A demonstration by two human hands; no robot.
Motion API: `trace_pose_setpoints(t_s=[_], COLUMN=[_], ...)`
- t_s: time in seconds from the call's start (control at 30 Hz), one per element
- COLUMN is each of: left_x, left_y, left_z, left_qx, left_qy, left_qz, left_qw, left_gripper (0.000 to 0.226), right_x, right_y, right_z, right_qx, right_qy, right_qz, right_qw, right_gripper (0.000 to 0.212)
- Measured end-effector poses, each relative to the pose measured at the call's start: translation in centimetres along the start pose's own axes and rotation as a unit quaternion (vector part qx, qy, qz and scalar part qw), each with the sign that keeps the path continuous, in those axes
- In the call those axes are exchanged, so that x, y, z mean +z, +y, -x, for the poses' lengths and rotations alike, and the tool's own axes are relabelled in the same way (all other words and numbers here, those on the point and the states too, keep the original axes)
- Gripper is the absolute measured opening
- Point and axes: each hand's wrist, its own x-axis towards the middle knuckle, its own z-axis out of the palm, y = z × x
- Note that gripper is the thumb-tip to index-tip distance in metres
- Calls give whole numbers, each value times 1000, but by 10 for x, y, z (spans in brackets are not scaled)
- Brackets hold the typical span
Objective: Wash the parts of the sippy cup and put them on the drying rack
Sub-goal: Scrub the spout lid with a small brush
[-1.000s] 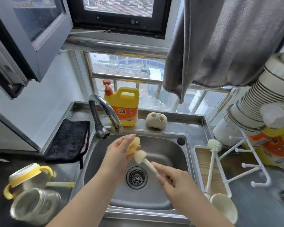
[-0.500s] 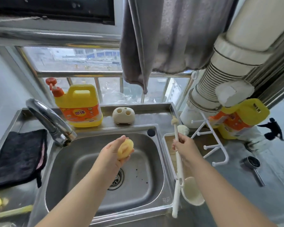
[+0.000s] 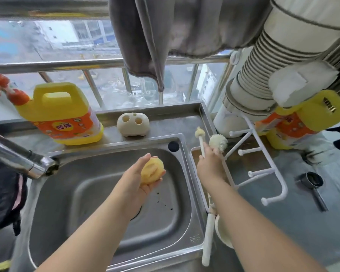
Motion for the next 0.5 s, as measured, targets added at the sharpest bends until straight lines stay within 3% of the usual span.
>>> trace_pose_setpoints(t_s=[0.33,0.5], left_x=[22,31], left_y=[-14,-23], left_z=[-12,-15], left_qx=[-28,-45], left_qy=[-3,-10], left_qz=[0,-5], left_qw=[1000,999], left_gripper=[44,50], right_x=[-15,-34], right_y=[10,21], right_z=[13,33], right_qx=[-50,-54], right_qy=[-54,-34], right_qz=[13,8], right_qw=[997,998], right_gripper=[33,31])
